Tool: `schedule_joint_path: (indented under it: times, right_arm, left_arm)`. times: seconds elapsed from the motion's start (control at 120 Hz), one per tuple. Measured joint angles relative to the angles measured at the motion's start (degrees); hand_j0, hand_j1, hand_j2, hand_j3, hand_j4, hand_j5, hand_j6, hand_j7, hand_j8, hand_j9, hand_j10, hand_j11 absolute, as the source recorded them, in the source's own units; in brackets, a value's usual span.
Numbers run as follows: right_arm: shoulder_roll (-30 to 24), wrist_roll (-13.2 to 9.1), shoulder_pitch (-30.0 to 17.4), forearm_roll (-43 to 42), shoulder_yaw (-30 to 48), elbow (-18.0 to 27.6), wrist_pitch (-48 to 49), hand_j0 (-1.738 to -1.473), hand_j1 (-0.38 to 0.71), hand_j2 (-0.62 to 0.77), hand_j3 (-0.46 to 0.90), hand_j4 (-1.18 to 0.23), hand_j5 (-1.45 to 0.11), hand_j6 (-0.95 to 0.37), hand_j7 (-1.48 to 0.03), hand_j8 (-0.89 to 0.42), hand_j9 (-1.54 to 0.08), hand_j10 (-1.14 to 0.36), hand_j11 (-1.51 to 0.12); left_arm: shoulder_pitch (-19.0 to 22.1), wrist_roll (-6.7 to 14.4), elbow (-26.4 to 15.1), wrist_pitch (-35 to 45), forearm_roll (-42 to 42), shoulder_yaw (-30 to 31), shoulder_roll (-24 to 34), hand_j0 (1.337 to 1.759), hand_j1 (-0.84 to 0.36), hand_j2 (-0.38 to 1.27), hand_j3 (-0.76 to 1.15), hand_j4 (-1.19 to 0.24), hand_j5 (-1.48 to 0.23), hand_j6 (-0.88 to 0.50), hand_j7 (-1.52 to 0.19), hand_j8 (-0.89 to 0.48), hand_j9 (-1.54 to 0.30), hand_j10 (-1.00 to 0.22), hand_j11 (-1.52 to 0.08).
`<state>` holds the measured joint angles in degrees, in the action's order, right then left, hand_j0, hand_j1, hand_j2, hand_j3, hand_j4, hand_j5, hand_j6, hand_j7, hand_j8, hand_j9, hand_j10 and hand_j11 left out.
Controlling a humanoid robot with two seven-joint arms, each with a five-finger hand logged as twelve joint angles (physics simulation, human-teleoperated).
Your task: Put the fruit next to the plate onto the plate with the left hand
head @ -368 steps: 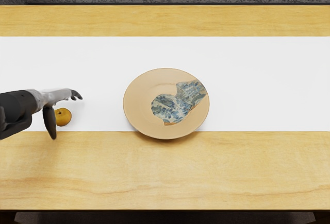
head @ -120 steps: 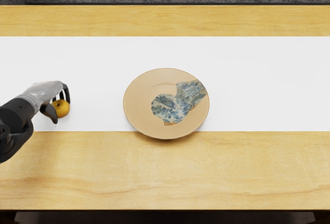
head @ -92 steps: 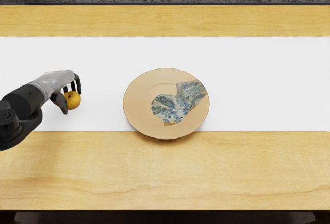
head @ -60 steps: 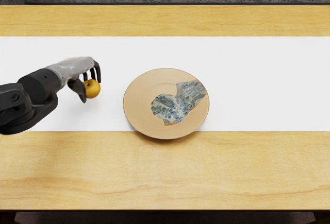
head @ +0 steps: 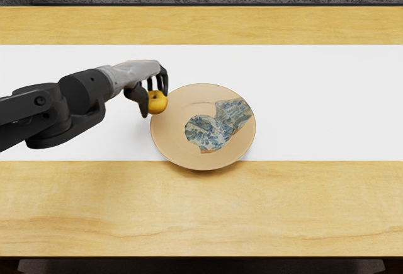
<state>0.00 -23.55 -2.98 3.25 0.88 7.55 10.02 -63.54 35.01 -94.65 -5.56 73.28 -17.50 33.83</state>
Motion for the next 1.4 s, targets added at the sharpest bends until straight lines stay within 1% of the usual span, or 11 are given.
schedule_joint_path:
  times: [0.15,0.275,0.617,0.65,0.775,0.925,1.008,1.1,1.183,1.275,1.4]
  right_arm:
    - [0.0,0.0,0.0,0.0,0.0,-0.02,0.0,-1.658,-0.35,0.0,0.0,0.0,0.0,0.0,0.0,0.0,0.0,0.0,0.0]
    - [0.0,0.0,0.0,0.0,0.0,-0.01,0.0,-1.658,-0.35,0.0,0.0,0.0,0.0,0.0,0.0,0.0,0.0,0.0,0.0]
    - [0.0,0.0,0.0,0.0,0.0,-0.01,0.0,-1.658,-0.35,0.0,0.0,0.0,0.0,0.0,0.0,0.0,0.0,0.0,0.0]
    - [0.0,0.0,-0.01,0.0,0.0,0.0,0.0,-1.658,-0.35,0.0,0.0,0.0,0.0,0.0,0.0,0.0,0.0,0.0,0.0]
    - [0.0,0.0,-0.01,0.0,0.0,-0.02,0.0,-1.658,-0.35,0.0,0.0,0.0,0.0,0.0,0.0,0.0,0.0,0.0,0.0]
    - [0.0,0.0,-0.01,0.0,0.0,0.0,0.0,-1.658,-0.35,0.0,0.0,0.0,0.0,0.0,0.0,0.0,0.0,0.0,0.0]
    - [0.0,0.0,-0.01,0.0,0.0,0.0,0.0,-1.658,-0.35,0.0,0.0,0.0,0.0,0.0,0.0,0.0,0.0,0.0,0.0]
    - [0.0,0.0,-0.01,0.0,0.0,0.01,0.0,-1.658,-0.35,0.0,0.0,0.0,0.0,0.0,0.0,0.0,0.0,0.0,0.0]
    - [0.0,0.0,-0.01,-0.01,0.0,0.01,0.0,-1.658,-0.35,0.0,0.0,0.0,0.0,0.0,0.0,0.0,0.0,0.0,0.0]
    - [0.0,0.0,-0.01,-0.04,0.0,0.01,0.0,-1.658,-0.35,0.0,0.0,0.0,0.0,0.0,0.0,0.0,0.0,0.0,0.0]
    - [0.0,0.0,-0.01,-0.04,0.0,0.01,0.0,-1.658,-0.35,0.0,0.0,0.0,0.0,0.0,0.0,0.0,0.0,0.0,0.0]
  left_arm:
    - [0.24,0.01,-0.15,-1.09,-0.61,-0.64,-2.4,1.653,-0.53,0.98,0.0,-0.6,-1.05,-0.39,-0.99,-0.52,-1.0,-0.75,-1.0]
    - [0.51,0.0,0.06,-1.55,-0.69,-0.72,-3.06,1.653,-0.52,0.96,0.0,-0.62,-1.03,-0.41,-1.0,-0.53,-1.0,-0.74,-1.0]
    - [1.51,-0.01,0.69,-1.77,-0.7,-0.35,-3.51,1.655,-0.44,0.73,0.0,-0.66,-1.0,-0.41,-0.97,-0.53,-0.97,-0.73,-0.97]
    - [1.57,-0.01,0.72,-1.76,-0.65,-0.35,-3.57,1.656,-0.4,0.65,0.0,-0.65,-0.94,-0.41,-0.92,-0.52,-0.92,-0.69,-0.92]
    - [1.49,-0.01,0.91,-1.76,-1.03,-0.54,-3.48,1.657,-0.08,0.36,0.0,-0.37,-0.53,-0.24,-0.52,-0.3,-0.52,-0.39,-0.52]
    - [1.37,-0.01,1.49,-2.66,-9.62,-2.65,-2.47,1.657,0.13,0.17,0.0,-0.19,-0.27,-0.13,-0.26,-0.16,-0.26,-0.2,-0.26]
    - [1.49,-0.01,1.6,-7.14,-17.51,-5.57,1.89,1.658,0.2,0.12,0.0,-0.13,-0.19,-0.09,-0.18,-0.11,-0.18,-0.14,-0.18]
    - [1.49,-0.01,1.93,-13.44,-25.77,-8.38,7.42,1.658,0.24,0.08,0.0,-0.09,-0.13,-0.07,-0.13,-0.08,-0.13,-0.1,-0.13]
    - [1.49,-0.01,3.86,-20.61,-33.11,-10.61,12.32,1.658,0.27,0.05,0.0,-0.07,-0.1,-0.05,-0.09,-0.06,-0.09,-0.07,-0.09]
    - [1.4,-0.01,7.39,-25.79,-39.84,-13.16,13.78,1.658,0.29,0.04,0.0,-0.05,-0.07,-0.04,-0.07,-0.05,-0.07,-0.05,-0.07]
    - [1.4,-0.01,10.43,-28.36,-44.91,-14.58,14.77,1.658,0.31,0.02,0.0,-0.04,-0.05,-0.03,-0.05,-0.04,-0.05,-0.04,-0.05]
